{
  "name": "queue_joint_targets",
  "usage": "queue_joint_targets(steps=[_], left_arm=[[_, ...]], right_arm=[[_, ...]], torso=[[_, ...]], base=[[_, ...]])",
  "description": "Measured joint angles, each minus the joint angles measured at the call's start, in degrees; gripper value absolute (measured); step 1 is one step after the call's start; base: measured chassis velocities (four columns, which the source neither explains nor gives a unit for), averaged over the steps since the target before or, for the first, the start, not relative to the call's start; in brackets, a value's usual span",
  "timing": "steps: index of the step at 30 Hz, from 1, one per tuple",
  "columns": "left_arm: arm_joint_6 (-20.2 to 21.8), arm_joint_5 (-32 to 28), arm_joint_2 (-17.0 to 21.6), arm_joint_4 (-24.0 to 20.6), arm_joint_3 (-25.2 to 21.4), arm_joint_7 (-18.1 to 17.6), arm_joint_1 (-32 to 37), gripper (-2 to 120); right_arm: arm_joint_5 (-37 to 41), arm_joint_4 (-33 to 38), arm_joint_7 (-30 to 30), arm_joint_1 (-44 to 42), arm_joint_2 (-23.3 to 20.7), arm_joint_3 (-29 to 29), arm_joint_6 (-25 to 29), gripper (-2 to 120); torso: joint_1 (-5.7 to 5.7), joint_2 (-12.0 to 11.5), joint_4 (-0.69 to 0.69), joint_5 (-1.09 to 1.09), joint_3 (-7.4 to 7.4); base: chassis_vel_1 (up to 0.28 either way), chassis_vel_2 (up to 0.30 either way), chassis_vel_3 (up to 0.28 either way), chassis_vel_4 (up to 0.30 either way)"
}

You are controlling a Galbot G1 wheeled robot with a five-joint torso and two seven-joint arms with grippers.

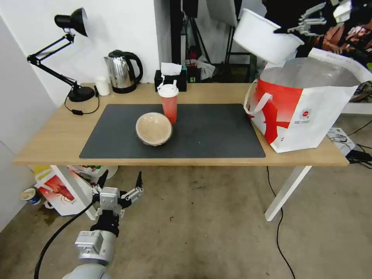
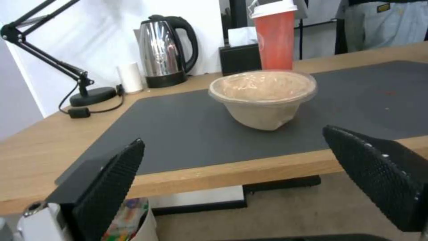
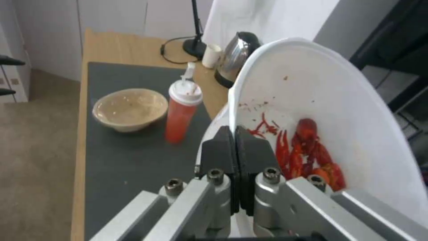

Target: Pick up the trash from the table and place it into the takeout bag.

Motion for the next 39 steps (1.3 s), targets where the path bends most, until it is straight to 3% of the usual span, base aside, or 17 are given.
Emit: queue_joint_targets(steps=[15,39], left_arm=[[0.0,0.0,0.0,0.0,0.0,0.0,0.0,100],[0.0,0.0,0.0,0.0,0.0,0.0,0.0,100]], right_arm=[[-0.1,1.0,-0.9,-5.6,-6.0,3.9,0.4,0],[-2.5,-1.2,-0.1,-17.9,-6.3,14.1,0.9,0]], torso=[[0.00,0.0,-0.01,0.00,0.00],[0.00,0.0,0.01,0.00,0.00]], base=[[0.000,0.000,0.000,0.000],[0.000,0.000,0.000,0.000]])
